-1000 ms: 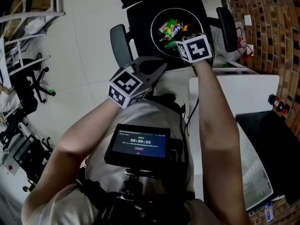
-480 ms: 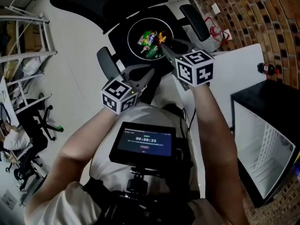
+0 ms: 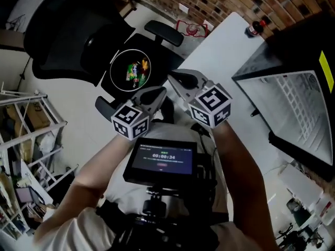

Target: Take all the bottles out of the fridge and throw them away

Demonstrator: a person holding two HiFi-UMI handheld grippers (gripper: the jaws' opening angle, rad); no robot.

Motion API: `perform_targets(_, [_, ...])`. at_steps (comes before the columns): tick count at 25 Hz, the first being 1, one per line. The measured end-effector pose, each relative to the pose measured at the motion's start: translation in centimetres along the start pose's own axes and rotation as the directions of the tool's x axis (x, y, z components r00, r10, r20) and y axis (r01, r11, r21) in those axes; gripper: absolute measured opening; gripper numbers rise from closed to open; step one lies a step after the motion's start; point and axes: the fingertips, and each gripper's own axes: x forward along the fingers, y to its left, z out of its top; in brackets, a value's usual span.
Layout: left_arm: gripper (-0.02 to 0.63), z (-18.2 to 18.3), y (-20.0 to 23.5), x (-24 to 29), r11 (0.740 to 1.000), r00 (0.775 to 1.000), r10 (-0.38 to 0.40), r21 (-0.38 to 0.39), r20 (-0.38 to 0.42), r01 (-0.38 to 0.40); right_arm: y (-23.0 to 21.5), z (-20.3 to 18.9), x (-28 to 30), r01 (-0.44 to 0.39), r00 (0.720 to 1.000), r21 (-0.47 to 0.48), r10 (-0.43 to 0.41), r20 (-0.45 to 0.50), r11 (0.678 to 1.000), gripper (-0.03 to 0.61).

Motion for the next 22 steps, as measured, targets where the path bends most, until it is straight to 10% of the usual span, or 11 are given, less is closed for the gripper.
perform_targets(6, [0.017, 1.4, -6.5, 5.5, 0.972, 0.978, -0.19, 0.124, -0.083, 0.199, -3.3, 0.7, -10.3, 0.22, 0.966, 0.071, -0.227, 0.125, 0.973, 0.0])
perform_targets(22, [0.015, 0.6, -23.3, 13.5, 0.783, 0.816, -0.516, 0.243, -0.26, 0.573, -3.4, -4.7, -31.9, 0.623, 0.711, 0.25, -0.67, 0.215, 0.741, 0.0])
